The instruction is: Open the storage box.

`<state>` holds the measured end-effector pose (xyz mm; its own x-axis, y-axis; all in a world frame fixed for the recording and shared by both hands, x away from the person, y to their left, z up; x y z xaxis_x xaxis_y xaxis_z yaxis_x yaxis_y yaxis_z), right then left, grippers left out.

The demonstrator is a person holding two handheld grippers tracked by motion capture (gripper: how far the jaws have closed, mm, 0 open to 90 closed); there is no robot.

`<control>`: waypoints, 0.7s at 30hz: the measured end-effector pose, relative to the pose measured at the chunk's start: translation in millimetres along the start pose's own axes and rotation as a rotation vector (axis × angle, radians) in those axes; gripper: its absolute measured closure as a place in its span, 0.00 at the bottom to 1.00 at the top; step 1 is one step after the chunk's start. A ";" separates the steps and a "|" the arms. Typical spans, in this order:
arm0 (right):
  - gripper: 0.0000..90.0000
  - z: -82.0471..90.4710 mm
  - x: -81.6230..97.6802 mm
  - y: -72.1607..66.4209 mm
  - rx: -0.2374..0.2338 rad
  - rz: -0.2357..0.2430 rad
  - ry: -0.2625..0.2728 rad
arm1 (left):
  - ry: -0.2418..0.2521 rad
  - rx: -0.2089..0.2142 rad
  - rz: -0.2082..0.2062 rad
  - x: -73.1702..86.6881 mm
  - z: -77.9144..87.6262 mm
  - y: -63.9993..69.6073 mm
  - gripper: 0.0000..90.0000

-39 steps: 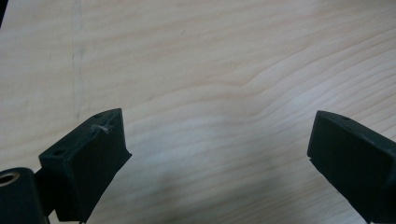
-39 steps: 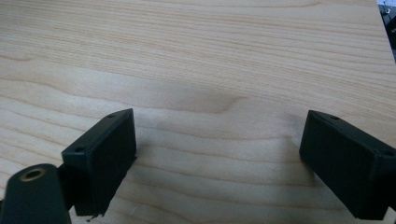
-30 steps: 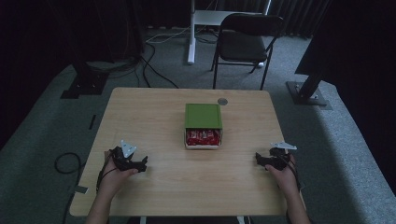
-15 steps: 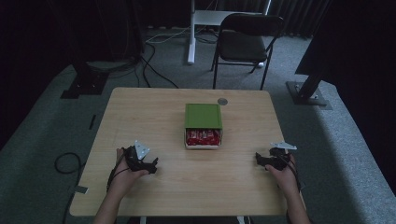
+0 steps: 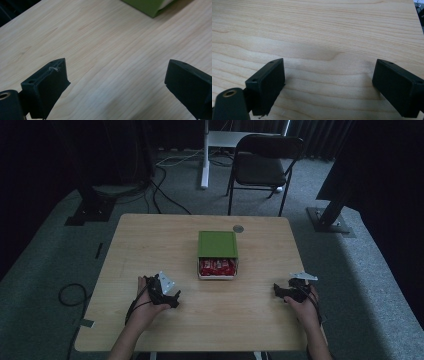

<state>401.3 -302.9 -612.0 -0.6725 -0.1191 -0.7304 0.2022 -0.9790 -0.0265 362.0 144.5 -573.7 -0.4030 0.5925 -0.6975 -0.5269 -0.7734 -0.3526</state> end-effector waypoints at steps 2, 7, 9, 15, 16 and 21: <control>0.12 0.0 0.0 0.1 0.000 0.000 0.000 | 0.000 0.010 -0.029 -3.9 -0.3 6.6 0.06; 0.12 0.0 0.0 0.0 0.000 0.000 0.000 | 0.010 0.019 -0.089 -13.3 -2.7 21.4 0.06; 0.12 0.0 0.0 0.0 0.000 0.000 0.000 | 0.015 0.022 -0.103 -16.4 -3.0 26.0 0.06; 0.12 0.0 0.0 0.0 0.000 0.000 0.000 | 0.031 0.039 -0.157 -23.9 -2.7 42.2 0.06; 0.12 0.0 0.0 0.1 0.000 0.001 0.000 | 0.032 0.043 -0.167 -24.9 -2.6 44.7 0.06; 0.12 0.0 0.0 0.0 0.000 0.000 0.000 | 0.043 0.041 -0.217 -31.7 -0.8 55.2 0.06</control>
<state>401.3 -303.0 -612.0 -0.6726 -0.1193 -0.7303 0.2023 -0.9790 -0.0264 346.3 82.9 -571.5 -0.2448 0.7333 -0.6343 -0.6284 -0.6181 -0.4722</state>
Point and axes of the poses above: each handheld gripper's, and its own axes: z roughly backward along the jaws, x roughly out of its underside, y roughly to its right, the point moved 6 cm from there along -z, roughly forward along the jaws, and after that the axes turned 1 degree about -z, right-handed, at the moved point
